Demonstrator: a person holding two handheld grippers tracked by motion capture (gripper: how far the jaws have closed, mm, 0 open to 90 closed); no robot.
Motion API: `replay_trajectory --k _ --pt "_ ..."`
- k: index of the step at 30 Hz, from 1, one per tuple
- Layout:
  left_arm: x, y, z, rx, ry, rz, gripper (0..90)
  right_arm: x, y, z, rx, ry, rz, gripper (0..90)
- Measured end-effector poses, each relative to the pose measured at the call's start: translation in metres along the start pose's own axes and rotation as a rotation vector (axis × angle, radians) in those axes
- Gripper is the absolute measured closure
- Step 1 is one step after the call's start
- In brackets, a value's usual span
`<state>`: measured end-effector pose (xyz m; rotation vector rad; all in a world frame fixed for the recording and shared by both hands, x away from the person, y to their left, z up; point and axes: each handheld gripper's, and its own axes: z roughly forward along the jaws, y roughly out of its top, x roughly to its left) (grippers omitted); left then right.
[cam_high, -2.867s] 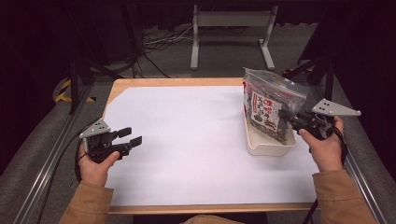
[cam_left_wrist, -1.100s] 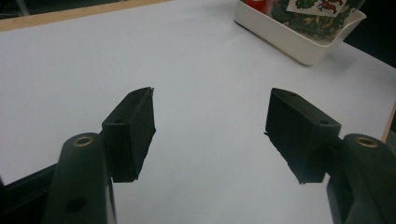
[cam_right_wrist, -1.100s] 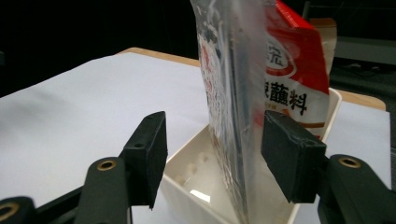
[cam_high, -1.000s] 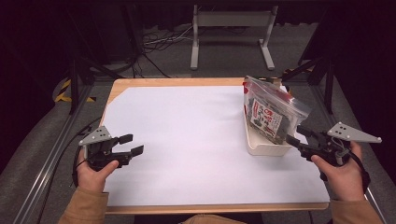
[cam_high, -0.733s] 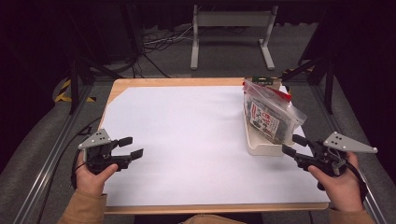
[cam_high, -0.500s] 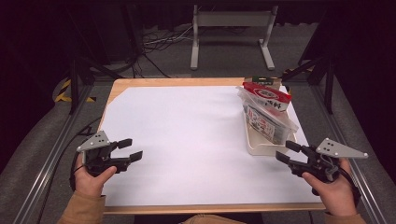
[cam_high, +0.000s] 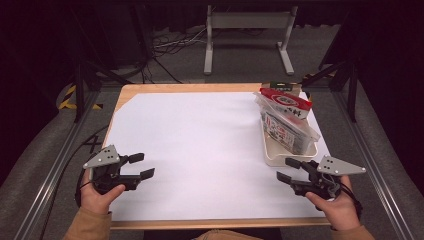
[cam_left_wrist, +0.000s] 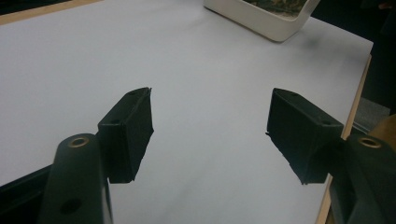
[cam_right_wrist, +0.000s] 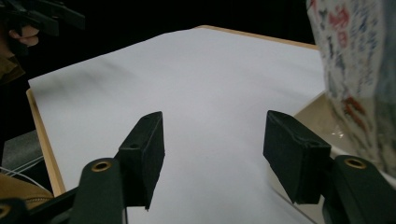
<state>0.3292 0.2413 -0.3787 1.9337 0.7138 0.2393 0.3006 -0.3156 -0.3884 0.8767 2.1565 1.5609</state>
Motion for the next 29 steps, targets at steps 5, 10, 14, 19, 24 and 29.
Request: replay_trajectory --k 5,10,14,19,24,29 --pt "0.002 -0.003 0.003 0.001 -0.003 -0.003 32.0 -0.003 -0.016 0.016 0.036 0.022 0.003 35.5" --pt "0.002 -0.005 0.005 0.005 -0.013 0.003 32.0 -0.007 -0.030 0.029 0.040 0.037 0.011 34.6" --pt "0.003 -0.007 0.006 0.005 -0.017 0.001 31.9 -0.009 -0.036 0.034 0.062 0.031 0.011 34.1" --pt "0.003 -0.008 0.007 0.010 -0.010 0.010 31.8 -0.008 -0.037 0.036 0.066 0.023 0.002 33.0" --pt "0.003 -0.008 0.008 0.018 -0.012 0.000 31.6 -0.007 -0.036 0.036 0.057 0.018 -0.001 31.0" --pt "0.004 -0.009 0.009 0.026 -0.004 0.001 31.6 -0.007 -0.036 0.035 0.045 0.010 -0.004 30.3"
